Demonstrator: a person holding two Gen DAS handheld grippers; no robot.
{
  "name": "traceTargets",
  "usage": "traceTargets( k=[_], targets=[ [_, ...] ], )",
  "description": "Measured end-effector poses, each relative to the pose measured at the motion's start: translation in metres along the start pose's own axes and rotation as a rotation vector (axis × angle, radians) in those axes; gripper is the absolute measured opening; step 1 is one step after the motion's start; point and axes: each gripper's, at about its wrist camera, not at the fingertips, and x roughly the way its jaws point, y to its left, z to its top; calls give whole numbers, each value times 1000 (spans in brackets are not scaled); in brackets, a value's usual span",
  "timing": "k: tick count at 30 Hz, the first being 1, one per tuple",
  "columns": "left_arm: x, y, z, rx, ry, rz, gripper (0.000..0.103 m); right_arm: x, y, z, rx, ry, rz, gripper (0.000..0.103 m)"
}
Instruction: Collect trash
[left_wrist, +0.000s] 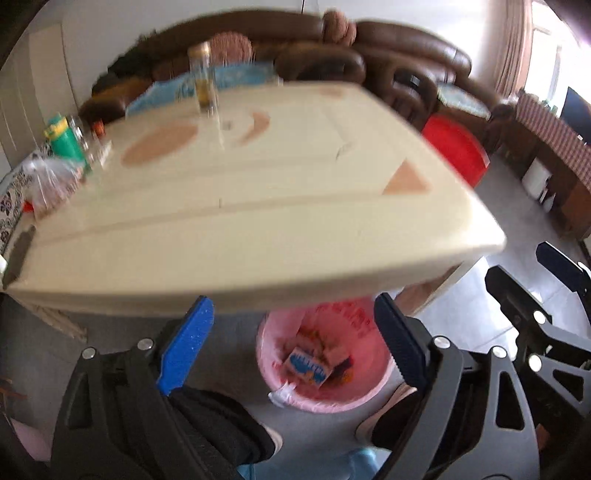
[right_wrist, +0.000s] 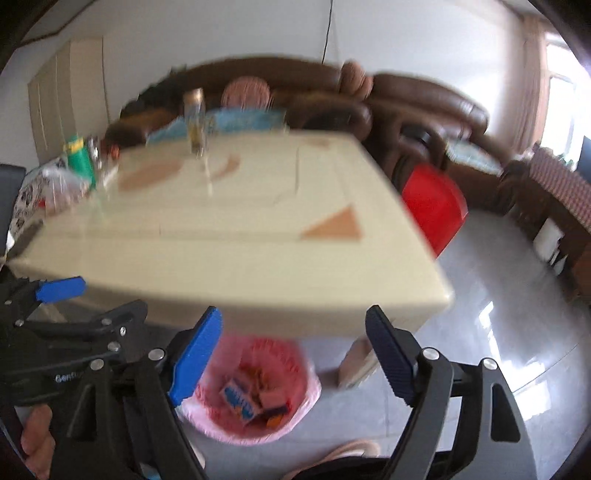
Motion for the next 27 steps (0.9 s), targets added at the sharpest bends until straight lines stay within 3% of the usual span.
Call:
traceTargets(
  k=[2,8,14,27],
  targets=[
    [-22,-5,8,-5,-45,20,91,-22,-5,9,13,-57,-29,88],
    [-66,-15,14,-29,-151,65,95,-67,-24,25,78,-171,-62,90],
    [-88,-13,13,-71,-174,86,97,-101,-35,30,106,-237,-99,96],
    [-113,-6,10,-103,-238,121,97,-115,-30,29,101,-234,-126,96]
  ],
)
